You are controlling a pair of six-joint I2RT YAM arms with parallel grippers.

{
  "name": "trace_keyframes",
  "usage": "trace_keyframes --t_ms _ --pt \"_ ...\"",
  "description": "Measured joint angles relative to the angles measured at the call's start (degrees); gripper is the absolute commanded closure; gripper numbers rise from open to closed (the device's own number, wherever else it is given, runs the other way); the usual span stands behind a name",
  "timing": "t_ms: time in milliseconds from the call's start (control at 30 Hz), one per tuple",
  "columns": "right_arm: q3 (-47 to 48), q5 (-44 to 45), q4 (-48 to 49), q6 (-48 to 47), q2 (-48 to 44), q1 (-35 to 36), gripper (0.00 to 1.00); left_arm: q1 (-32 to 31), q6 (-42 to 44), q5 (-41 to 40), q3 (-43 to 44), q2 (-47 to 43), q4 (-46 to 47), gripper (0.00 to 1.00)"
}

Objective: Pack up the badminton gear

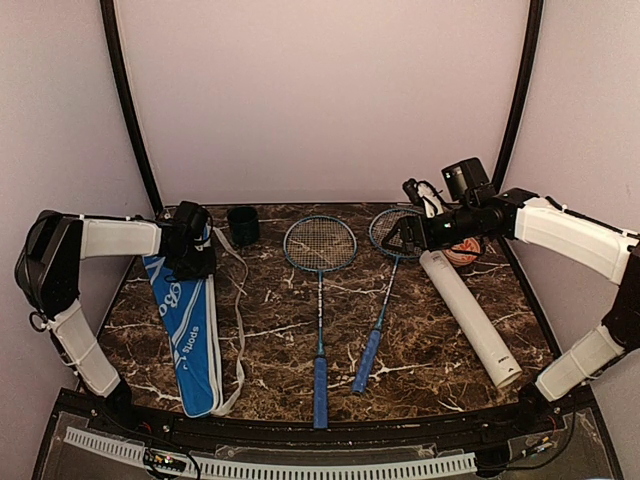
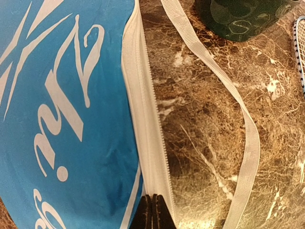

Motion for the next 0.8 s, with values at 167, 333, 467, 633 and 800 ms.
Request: trace_keyframes --t_ms 167,333,467,633,800 --pt "0.0 -0.3 0.1 0.0 0.7 0.1 0.08 0.0 1.7 0.4 -2.2 -2.9 -0.4 0.8" --pt "0.0 -0.4 0.0 0.0 1.0 0.6 0.08 0.0 2.3 1.3 -2.6 -3.1 -1.4 0.7" --pt "0.0 -0.4 0.0 0.0 1.1 0.7 0.08 0.0 2.4 1.2 -5.2 -4.9 -2.6 0.7" --pt "0.0 -0.4 0.0 0.0 1.1 0.7 0.08 0.0 2.4 0.7 -7.8 -7.7 -5.1 0.72" --pt "0.0 -0.4 0.0 0.0 1.2 0.7 0.08 -0.4 2.8 0.7 -8.0 -7.7 -5.8 0.69"
